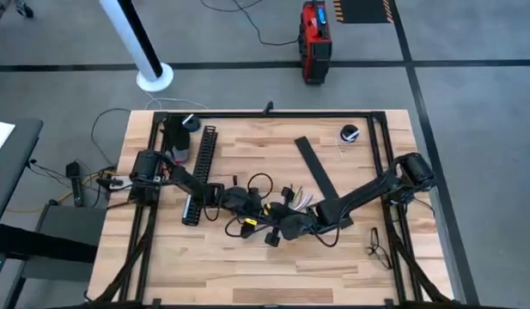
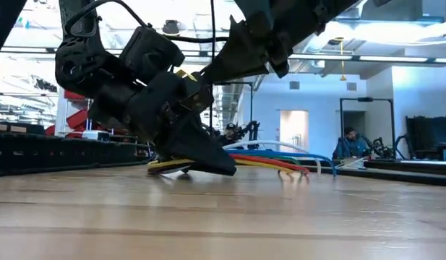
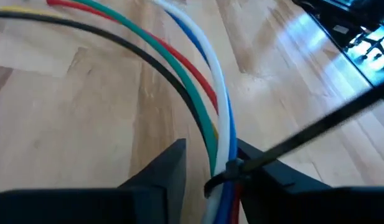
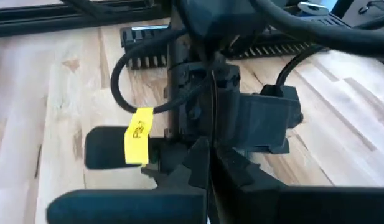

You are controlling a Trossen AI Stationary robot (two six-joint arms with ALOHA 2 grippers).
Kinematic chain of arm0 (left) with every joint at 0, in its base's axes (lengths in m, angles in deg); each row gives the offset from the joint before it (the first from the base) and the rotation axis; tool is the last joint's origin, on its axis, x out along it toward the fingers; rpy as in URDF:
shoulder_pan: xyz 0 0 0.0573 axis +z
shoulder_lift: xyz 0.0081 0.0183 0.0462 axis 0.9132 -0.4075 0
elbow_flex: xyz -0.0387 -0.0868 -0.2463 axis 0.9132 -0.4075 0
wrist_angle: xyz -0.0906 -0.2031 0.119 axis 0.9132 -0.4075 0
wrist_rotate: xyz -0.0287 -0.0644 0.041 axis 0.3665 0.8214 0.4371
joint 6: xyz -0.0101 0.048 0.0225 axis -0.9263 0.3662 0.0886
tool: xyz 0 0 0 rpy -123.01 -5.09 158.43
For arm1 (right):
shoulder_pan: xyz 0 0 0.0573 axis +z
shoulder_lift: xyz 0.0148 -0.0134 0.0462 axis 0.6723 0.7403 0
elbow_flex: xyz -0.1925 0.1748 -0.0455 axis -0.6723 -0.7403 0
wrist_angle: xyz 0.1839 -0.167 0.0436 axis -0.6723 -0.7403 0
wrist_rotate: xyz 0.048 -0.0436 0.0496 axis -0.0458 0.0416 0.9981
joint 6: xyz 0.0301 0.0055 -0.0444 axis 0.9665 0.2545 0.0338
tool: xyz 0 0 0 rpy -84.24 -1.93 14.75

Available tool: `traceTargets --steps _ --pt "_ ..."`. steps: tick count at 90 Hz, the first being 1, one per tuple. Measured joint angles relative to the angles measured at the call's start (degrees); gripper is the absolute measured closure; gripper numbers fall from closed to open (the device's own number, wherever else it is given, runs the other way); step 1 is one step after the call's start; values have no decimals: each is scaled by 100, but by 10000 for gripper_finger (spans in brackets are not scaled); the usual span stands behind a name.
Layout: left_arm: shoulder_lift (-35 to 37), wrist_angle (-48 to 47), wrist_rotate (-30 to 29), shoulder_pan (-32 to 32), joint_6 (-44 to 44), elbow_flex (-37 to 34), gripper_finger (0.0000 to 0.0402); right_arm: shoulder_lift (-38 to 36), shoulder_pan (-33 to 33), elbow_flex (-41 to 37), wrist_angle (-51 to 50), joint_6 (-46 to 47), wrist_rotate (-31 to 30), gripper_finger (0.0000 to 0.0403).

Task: Ziptie cables
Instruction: Wrap the black zip tie on the cable

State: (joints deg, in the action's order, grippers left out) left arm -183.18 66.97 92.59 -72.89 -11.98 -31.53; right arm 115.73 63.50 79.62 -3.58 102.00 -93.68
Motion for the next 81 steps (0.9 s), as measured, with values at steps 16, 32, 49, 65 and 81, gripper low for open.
traceTargets --steps 16,32,49,65,81 --pt "385 -212 309 -7 -72 -34 283 9 -9 -15 -215 117 22 403" --pt "634 -482 371 -15 -184 -22 286 11 -39 -17 -270 128 42 403" --pt "646 -423 369 -15 -250 -22 328 15 -46 -22 -319 130 42 403" --pt "648 -354 399 4 -231 -22 351 15 -77 -22 -348 132 46 403" --pt "659 -116 503 4 -124 -5 345 17 -83 -24 -447 132 53 403"
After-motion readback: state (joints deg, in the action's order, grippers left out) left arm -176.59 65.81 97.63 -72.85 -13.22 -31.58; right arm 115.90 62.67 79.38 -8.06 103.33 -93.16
